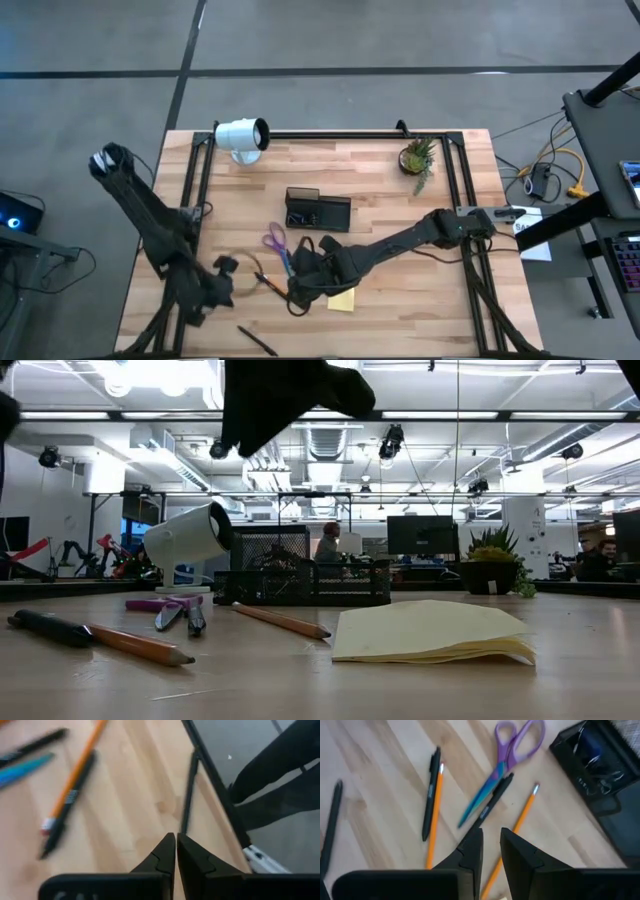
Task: Pick and place office supplies into organizer
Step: Put the bottom black pen into the black desk organizer
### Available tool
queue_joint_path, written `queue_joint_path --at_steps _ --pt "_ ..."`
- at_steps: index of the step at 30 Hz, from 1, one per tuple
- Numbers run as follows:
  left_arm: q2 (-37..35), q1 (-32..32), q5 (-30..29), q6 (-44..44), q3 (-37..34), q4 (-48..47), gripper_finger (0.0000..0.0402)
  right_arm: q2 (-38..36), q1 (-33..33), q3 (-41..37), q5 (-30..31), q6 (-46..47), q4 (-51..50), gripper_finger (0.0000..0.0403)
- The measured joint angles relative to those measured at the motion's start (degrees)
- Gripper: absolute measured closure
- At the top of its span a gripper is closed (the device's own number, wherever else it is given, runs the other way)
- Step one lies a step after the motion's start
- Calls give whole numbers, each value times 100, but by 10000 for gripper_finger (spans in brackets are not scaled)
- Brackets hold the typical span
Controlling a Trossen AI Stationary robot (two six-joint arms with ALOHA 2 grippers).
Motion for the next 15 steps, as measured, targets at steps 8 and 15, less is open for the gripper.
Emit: queue_joint_path --at_steps 8,15 --pt "1453 -219 4 -444 656 3 308 0 177 -95 -172 -2 200 344" --pt "1935 -241 21 -422 748 221 273 2 290 -241 -452 -7 741 344"
